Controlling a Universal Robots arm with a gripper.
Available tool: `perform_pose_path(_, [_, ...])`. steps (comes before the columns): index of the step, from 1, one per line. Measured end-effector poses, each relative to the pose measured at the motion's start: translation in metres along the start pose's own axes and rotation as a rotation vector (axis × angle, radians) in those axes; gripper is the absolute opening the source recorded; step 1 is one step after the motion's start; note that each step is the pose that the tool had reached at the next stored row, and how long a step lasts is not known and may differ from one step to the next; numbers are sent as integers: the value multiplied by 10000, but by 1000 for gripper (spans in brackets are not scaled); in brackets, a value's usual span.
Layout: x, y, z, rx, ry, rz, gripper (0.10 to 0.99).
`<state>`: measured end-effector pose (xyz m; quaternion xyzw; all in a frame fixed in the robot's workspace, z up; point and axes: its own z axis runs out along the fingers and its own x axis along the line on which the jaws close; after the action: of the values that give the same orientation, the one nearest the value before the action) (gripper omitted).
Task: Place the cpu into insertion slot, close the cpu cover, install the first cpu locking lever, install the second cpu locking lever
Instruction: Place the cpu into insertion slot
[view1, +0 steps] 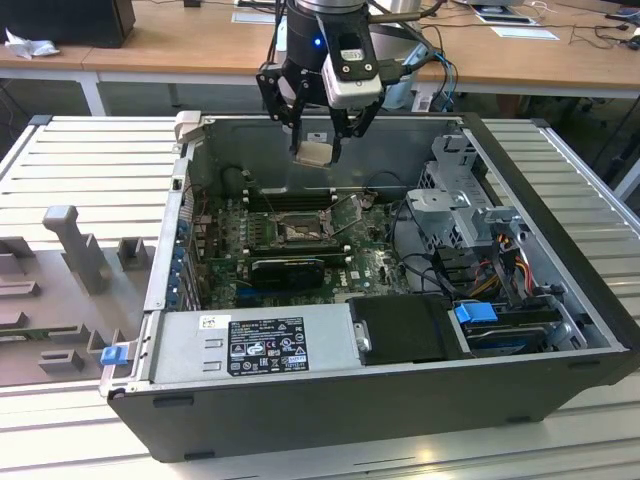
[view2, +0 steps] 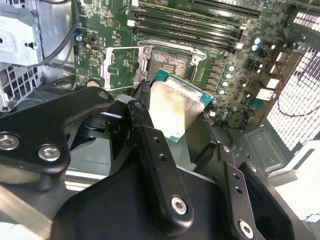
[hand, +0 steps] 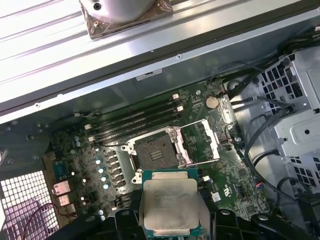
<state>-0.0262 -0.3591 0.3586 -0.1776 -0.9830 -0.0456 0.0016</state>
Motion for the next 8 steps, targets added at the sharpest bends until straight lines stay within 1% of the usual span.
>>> perform_pose_path(2, [0,0,1,-5,-26,289,525])
perform_pose_path(8, [0,0,5,-18,-77,862,525])
